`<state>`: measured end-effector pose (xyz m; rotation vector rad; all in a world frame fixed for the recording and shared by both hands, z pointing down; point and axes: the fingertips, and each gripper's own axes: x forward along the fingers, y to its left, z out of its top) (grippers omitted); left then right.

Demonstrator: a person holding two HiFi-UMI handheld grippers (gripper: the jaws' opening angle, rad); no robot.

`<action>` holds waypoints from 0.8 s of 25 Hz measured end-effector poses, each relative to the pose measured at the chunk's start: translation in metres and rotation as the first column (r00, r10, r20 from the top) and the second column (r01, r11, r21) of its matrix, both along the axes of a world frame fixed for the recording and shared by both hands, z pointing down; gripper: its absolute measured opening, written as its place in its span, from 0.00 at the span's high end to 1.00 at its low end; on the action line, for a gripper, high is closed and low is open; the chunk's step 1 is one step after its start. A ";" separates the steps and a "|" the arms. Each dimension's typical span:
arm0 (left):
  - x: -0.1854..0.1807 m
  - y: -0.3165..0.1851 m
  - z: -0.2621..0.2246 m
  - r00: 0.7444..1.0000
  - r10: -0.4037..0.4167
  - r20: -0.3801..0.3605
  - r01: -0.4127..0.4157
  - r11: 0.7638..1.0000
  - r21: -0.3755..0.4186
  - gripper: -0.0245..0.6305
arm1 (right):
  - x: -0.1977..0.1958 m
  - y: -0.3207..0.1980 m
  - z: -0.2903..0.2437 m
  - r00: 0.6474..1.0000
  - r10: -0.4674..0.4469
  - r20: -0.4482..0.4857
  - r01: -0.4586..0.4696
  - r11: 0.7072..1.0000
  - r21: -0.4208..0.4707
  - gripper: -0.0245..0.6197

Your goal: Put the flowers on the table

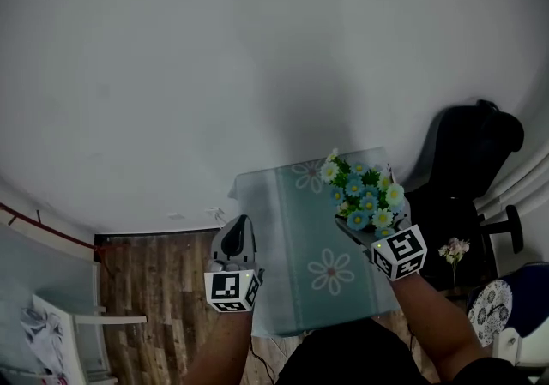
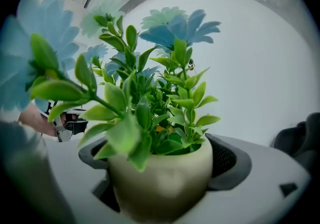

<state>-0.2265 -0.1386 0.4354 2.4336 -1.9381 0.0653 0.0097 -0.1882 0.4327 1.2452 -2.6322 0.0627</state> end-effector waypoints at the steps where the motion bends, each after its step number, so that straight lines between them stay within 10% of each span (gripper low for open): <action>1: -0.001 -0.003 0.003 1.000 -0.003 0.001 0.003 1.000 -0.005 0.96 | -0.002 -0.005 0.004 1.000 -0.003 0.002 0.003 1.000 -0.005 0.12; 20: 0.014 -0.063 0.071 0.999 -0.041 0.013 0.042 0.995 -0.085 0.96 | -0.001 -0.053 0.093 1.000 -0.005 0.018 0.007 0.996 -0.093 0.12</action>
